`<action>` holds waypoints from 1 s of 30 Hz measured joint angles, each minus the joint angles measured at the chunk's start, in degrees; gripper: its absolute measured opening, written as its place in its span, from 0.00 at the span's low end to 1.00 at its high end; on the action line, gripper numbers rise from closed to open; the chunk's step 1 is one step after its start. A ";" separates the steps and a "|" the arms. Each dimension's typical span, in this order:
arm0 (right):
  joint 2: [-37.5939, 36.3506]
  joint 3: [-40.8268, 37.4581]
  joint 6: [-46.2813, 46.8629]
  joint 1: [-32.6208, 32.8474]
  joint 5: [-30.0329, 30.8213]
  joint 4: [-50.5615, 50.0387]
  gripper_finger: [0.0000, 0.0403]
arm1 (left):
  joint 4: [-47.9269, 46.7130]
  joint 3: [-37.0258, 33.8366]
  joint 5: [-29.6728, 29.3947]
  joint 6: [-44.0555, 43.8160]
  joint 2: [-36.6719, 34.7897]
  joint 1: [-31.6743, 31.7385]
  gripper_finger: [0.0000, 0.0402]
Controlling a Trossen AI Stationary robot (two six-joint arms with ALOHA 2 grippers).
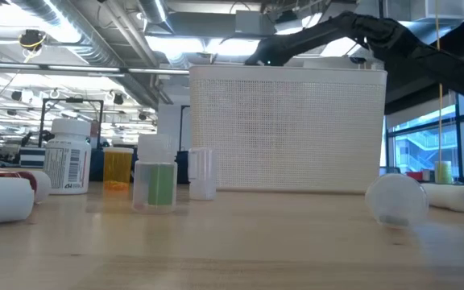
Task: Pick & place medical supplies in basket/bin
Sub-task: Put the white mailer bag into the white bin
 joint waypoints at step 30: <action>-16.87 0.07 -0.18 7.38 3.82 3.00 0.74 | -3.05 0.00 0.40 0.01 0.00 0.02 0.43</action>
